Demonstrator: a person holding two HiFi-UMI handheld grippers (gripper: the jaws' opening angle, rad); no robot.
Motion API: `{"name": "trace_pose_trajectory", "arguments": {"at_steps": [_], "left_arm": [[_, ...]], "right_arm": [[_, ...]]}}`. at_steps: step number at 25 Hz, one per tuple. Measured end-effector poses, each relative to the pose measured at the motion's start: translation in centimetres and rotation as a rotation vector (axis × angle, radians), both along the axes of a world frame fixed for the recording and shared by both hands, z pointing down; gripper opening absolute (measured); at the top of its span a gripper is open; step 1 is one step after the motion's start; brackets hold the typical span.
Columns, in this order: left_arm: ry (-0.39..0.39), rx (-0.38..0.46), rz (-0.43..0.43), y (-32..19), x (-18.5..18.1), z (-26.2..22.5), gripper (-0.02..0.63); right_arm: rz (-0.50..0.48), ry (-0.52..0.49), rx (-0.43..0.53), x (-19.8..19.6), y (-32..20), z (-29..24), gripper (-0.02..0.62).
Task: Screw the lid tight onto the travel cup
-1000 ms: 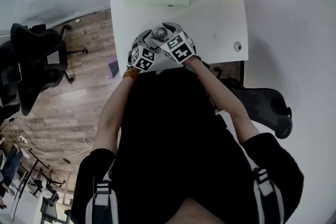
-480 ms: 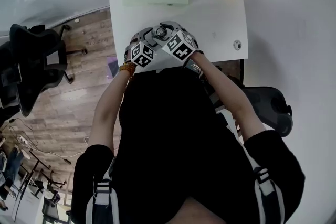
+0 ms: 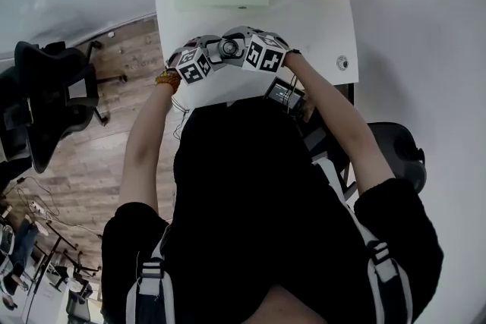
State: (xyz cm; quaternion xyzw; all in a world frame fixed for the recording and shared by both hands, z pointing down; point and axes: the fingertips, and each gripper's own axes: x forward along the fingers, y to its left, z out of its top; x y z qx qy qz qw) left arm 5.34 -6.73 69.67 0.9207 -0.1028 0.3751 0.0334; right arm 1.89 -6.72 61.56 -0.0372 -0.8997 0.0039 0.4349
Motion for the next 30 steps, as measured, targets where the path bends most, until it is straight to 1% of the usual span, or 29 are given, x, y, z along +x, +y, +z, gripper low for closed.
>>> {"name": "trace_pose_trajectory", "arguments": {"at_steps": [1,2,3,4,6,7,8,10,11,13,15,17,20,22,25,30], "left_arm": [[-0.005,0.005,-0.018,0.0,0.0,-0.1,0.327],[0.001,0.004,-0.053,0.0,-0.1,-0.2,0.328],[0.024,-0.006,-0.107,0.0,-0.3,-0.4,0.328],[0.061,-0.026,-0.175,0.0,-0.4,-0.5,0.328],[0.145,-0.061,-0.325,0.1,-0.5,-0.6,0.330],[0.182,-0.068,-0.396,0.2,-0.5,-0.7,0.330],[0.212,-0.071,-0.460,0.3,-0.4,-0.7,0.330],[0.243,-0.064,-0.560,0.4,-0.2,-0.8,0.330],[0.240,-0.053,-0.595,0.4,0.0,-0.8,0.330],[0.204,-0.029,-0.637,0.0,0.1,-0.4,0.330],[0.173,-0.007,-0.640,-0.4,0.1,-0.2,0.331],[0.171,-0.002,-0.626,-0.3,0.2,-0.1,0.331],[0.149,-0.008,-0.590,-0.1,0.1,0.1,0.330],[0.132,-0.015,-0.546,-0.2,0.1,0.2,0.330],[0.119,-0.030,-0.442,-0.3,0.1,0.4,0.330],[0.077,-0.086,-0.205,-0.2,0.2,0.8,0.331]], "right_arm": [[0.009,0.010,-0.002,0.0,0.0,0.0,0.268],[0.044,0.013,-0.007,0.0,-0.1,0.0,0.279],[0.110,-0.001,-0.022,0.0,-0.4,-0.2,0.322],[0.204,-0.030,-0.048,0.1,-0.7,-0.6,0.330],[0.407,-0.082,-0.107,0.5,-1.3,-1.0,0.328],[0.480,-0.093,-0.120,0.7,-1.4,-1.0,0.328],[0.526,-0.096,-0.114,0.8,-1.4,-0.8,0.327],[0.561,-0.081,-0.061,0.8,-1.0,-0.5,0.308],[0.568,-0.067,-0.026,0.9,-0.9,-0.4,0.302],[0.578,-0.044,0.027,1.0,-1.2,-0.4,0.264],[0.572,-0.034,0.037,1.1,-1.5,-0.3,0.256],[0.534,-0.025,0.020,1.1,-1.4,-0.3,0.253],[0.418,-0.011,-0.001,0.9,-1.0,-0.1,0.253],[0.332,-0.013,-0.008,0.9,-0.9,-0.1,0.253],[0.234,-0.035,-0.007,0.8,-0.8,-0.1,0.252],[0.091,-0.042,-0.013,0.8,-0.4,-0.1,0.252]]}}
